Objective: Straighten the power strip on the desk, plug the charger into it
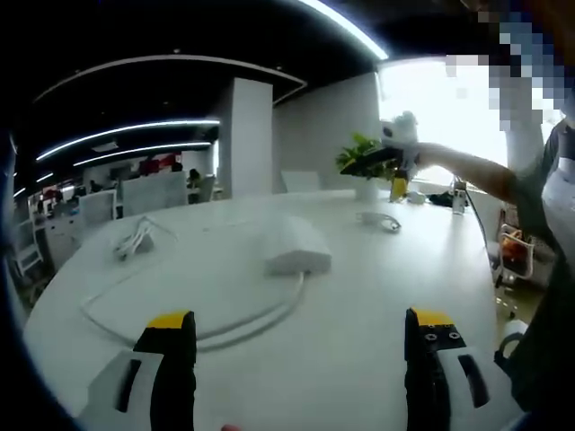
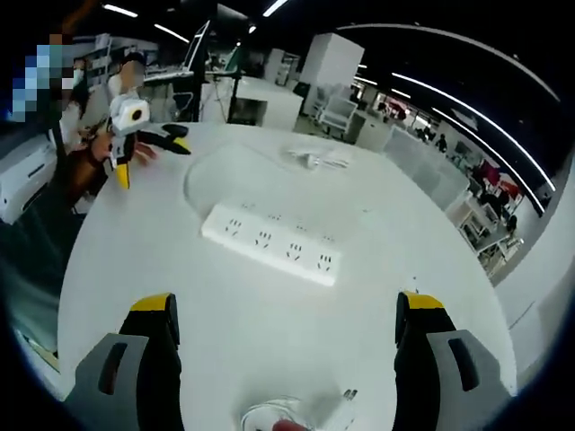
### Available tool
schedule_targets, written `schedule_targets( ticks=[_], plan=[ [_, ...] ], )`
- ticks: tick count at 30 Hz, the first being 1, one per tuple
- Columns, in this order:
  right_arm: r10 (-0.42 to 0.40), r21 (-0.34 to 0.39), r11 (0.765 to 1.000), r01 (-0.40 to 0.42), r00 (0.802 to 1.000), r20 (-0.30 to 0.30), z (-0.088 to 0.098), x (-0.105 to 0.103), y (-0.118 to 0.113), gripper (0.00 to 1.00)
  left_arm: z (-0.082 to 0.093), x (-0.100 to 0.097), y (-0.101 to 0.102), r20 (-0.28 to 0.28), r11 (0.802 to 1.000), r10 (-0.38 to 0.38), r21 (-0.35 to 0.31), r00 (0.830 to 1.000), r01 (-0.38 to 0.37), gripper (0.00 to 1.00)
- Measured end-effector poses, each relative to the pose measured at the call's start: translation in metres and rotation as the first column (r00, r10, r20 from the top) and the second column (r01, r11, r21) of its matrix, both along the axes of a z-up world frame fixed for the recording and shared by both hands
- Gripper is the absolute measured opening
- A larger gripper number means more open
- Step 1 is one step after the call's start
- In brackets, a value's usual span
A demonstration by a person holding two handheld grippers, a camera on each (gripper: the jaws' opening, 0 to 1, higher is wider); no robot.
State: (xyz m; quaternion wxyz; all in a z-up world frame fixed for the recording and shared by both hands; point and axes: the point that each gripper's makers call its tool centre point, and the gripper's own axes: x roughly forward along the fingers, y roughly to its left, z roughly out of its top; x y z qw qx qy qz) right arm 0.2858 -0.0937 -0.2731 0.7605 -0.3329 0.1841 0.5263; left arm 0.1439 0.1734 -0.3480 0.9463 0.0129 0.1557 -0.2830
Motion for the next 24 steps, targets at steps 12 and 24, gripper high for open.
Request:
schedule_targets(
  ticks=[12,24],
  plan=[
    [0.031,-0.038,0.999,-0.03,0.999,0.04,-0.001,0.02,0.006,1.0,0.001,-0.001,0.0,0.004,1.0,-0.001,0.001,1.0,0.001,1.0],
    [0.117,-0.078,0.991,-0.113,0.992,0.045,0.0,0.014,0.014,1.0,-0.001,0.0,0.001,-0.001,1.0,0.001,0.005,1.0,-0.001,1.0]
  ],
)
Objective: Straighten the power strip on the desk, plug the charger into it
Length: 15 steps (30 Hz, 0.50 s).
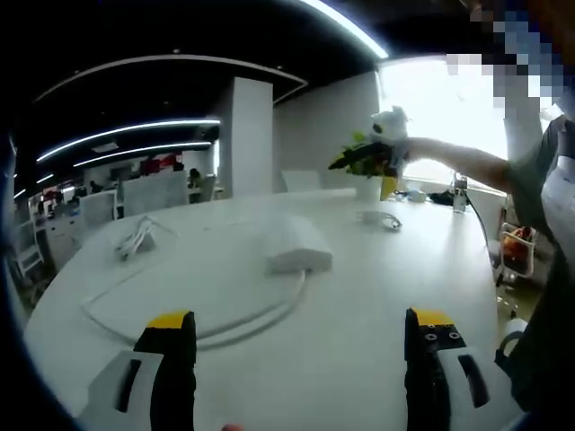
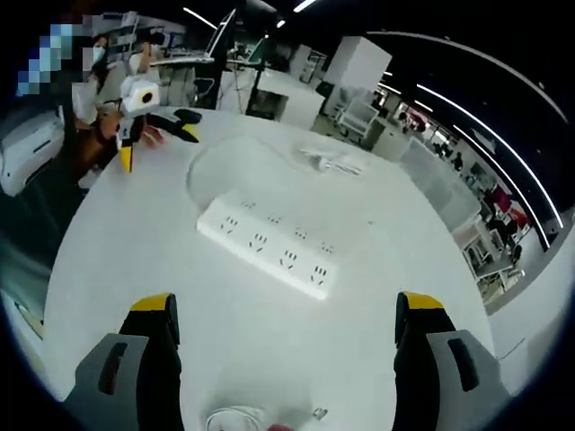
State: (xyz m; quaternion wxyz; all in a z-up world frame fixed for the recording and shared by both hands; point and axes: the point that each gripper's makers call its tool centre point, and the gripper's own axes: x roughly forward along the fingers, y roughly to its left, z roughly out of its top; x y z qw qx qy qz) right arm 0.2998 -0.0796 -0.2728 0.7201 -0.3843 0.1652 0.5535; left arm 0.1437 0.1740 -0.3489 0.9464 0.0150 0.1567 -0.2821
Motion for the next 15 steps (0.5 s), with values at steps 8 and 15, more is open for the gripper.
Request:
schedule_targets(
  ticks=[8,15],
  plan=[
    [0.027,-0.033,0.999,-0.027,1.0,0.008,0.001,0.007,0.006,1.0,-0.001,0.0,-0.001,-0.001,1.0,-0.002,0.001,1.0,0.002,1.0],
    [0.085,-0.062,0.994,-0.085,0.996,-0.003,0.001,0.011,0.011,1.0,-0.001,-0.001,0.002,0.001,1.0,0.005,-0.001,1.0,-0.005,1.0]
  ],
)
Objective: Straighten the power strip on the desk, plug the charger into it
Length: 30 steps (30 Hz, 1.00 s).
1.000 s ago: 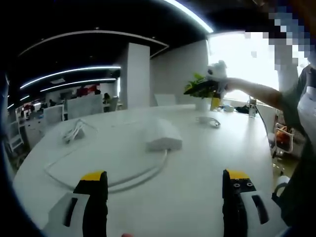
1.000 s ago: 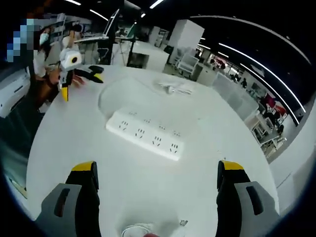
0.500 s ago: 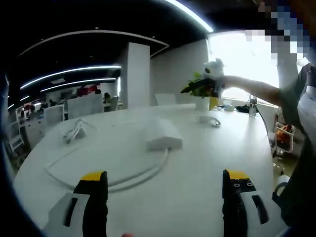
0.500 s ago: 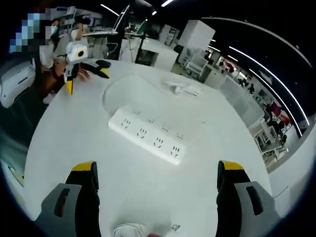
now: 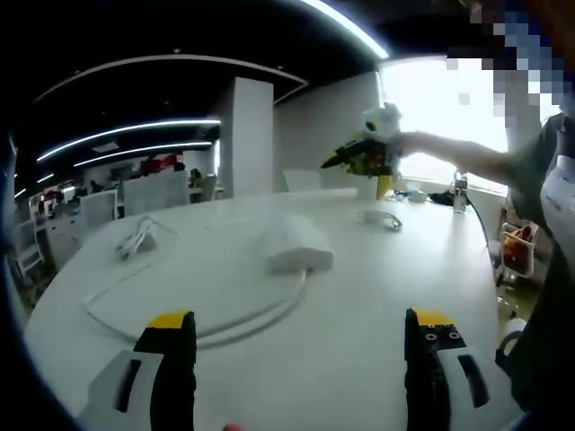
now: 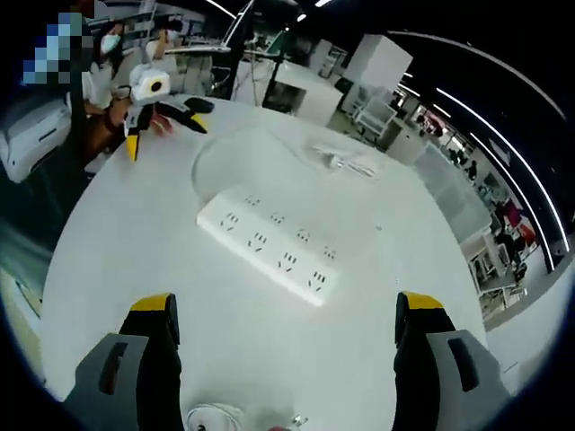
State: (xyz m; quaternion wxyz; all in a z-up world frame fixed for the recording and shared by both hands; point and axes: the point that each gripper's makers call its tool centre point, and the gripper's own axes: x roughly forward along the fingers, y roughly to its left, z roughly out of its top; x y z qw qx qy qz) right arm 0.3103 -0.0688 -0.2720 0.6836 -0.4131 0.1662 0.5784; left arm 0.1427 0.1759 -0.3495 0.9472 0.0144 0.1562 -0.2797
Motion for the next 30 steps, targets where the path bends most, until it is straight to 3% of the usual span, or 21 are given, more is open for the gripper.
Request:
schedule_targets(
  ticks=[30],
  plan=[
    [0.171,-0.157,0.972,-0.175,0.984,-0.04,-0.011,-0.005,0.027,0.99,-0.003,0.001,0.001,-0.004,1.0,-0.001,-0.002,1.0,0.001,1.0]
  ],
)
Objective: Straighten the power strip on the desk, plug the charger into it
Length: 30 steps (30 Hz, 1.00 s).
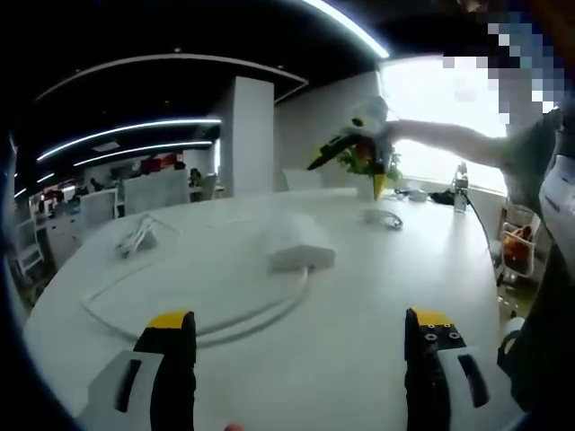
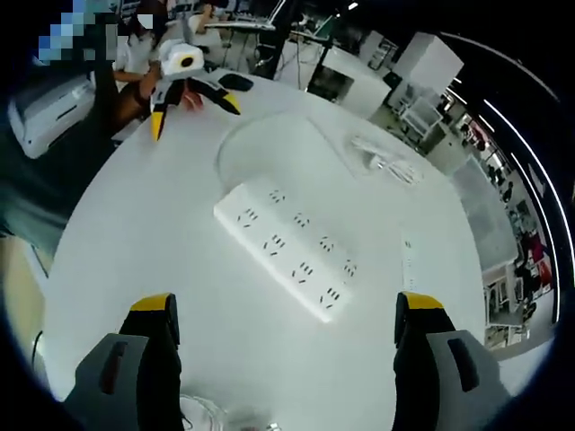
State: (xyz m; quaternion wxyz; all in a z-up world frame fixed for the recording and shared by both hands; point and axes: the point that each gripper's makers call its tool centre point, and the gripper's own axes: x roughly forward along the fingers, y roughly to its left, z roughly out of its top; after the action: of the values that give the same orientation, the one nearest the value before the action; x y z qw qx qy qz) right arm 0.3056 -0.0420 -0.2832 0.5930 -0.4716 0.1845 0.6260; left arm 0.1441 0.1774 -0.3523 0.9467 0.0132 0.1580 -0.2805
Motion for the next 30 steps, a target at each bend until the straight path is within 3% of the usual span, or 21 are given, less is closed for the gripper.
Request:
schedule_targets(
  ticks=[10,30],
  plan=[
    [0.041,-0.044,0.998,-0.039,0.998,0.038,0.0,0.01,0.004,0.99,-0.002,0.001,0.0,-0.002,1.0,0.003,0.001,1.0,-0.003,1.0],
    [0.113,-0.11,0.988,-0.111,0.993,0.012,-0.014,0.013,0.014,0.99,-0.005,0.003,0.001,-0.013,1.0,0.008,0.015,1.0,-0.007,1.0]
  ],
)
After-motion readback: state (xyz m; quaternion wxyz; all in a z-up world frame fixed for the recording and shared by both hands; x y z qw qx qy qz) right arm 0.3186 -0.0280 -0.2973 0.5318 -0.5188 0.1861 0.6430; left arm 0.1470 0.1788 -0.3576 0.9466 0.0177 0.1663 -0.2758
